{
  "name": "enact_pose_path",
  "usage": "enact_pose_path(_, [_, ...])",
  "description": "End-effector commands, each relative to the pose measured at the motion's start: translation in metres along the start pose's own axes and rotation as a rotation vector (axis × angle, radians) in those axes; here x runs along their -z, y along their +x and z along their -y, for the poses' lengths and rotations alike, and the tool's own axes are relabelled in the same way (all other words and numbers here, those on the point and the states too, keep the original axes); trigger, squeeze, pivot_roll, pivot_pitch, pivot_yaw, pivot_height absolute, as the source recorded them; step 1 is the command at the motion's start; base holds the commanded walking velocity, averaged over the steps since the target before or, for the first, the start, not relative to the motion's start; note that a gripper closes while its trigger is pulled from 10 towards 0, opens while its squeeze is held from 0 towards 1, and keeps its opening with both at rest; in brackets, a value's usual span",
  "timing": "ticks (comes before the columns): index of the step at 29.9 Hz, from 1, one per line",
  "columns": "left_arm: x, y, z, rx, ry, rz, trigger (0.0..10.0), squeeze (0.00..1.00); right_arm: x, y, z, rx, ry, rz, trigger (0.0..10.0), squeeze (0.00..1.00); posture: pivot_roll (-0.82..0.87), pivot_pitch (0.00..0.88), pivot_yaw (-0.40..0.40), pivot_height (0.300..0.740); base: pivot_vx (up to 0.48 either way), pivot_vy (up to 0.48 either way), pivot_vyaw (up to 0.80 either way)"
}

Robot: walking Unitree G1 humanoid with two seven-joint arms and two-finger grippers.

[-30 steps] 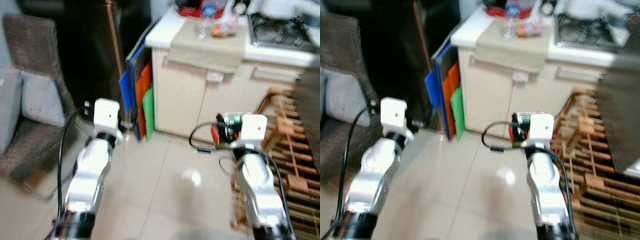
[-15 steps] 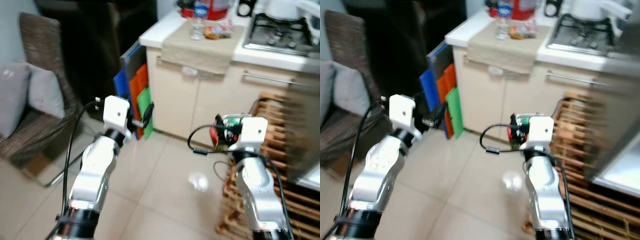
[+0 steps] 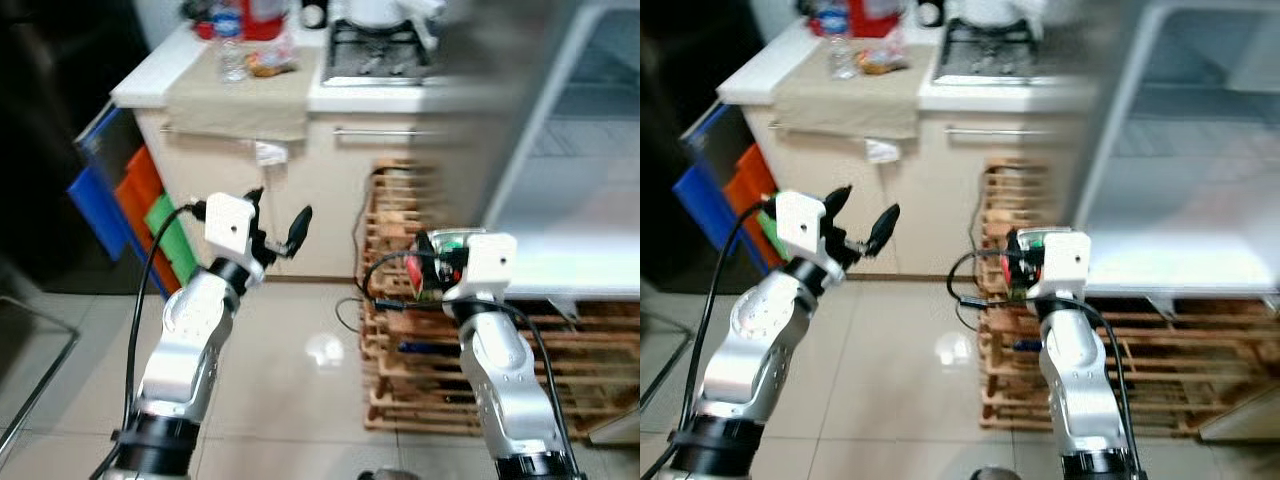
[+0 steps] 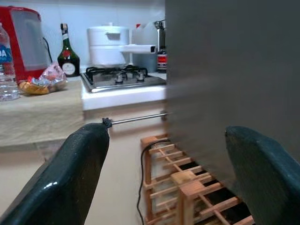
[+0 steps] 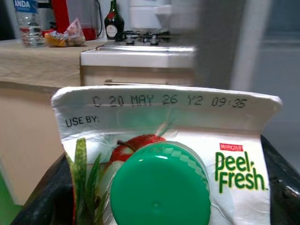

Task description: Restocking fridge

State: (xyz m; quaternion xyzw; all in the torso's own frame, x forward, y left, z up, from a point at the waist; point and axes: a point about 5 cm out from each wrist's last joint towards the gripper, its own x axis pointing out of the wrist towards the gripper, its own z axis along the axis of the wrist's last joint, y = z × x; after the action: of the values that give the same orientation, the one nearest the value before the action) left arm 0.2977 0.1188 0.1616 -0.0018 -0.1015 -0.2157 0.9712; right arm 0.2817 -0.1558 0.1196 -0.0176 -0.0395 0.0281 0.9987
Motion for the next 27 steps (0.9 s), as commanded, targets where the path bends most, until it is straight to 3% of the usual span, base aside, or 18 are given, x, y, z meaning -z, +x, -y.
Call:
enact_pose_path(1, [0.001,-0.005,-0.004,-0.027,0.008,-0.002,10.0,0.00,-0.005,0.003,-0.002,-0.019,-0.004,0.019,10.0,0.00,-0.08,0.000,0.020,0.740,0.000,0.000,0.00])
enact_pose_path(7, [-0.001,-0.002,0.006,-0.017,-0.046,0.045,10.0,0.00,-0.008,0.004,0.008,-0.013,-0.015,0.024,10.0,0.00,-0.10,0.000,0.012,0.740,0.000,0.000,0.00])
enact_pose_path(15, [-0.011,-0.001,0.017,0.089,-0.087,0.104,10.0,0.00,-0.010,0.009,0.010,-0.013,-0.015,0.035,10.0,0.00,-0.09,0.000,0.027,0.740,0.000,-0.480,0.00])
enact_pose_path(22, [-0.014,-0.003,0.020,0.141,-0.104,0.118,10.0,0.00,-0.008,0.009,0.010,-0.011,-0.008,0.031,10.0,0.00,-0.08,0.000,0.030,0.740,0.000,-0.480,0.00])
enact_pose_path(27, [-0.012,0.000,0.014,0.084,-0.066,0.098,10.0,0.00,-0.006,0.010,0.009,-0.016,-0.008,0.028,10.0,0.00,-0.08,0.000,0.028,0.740,0.000,-0.168,0.00])
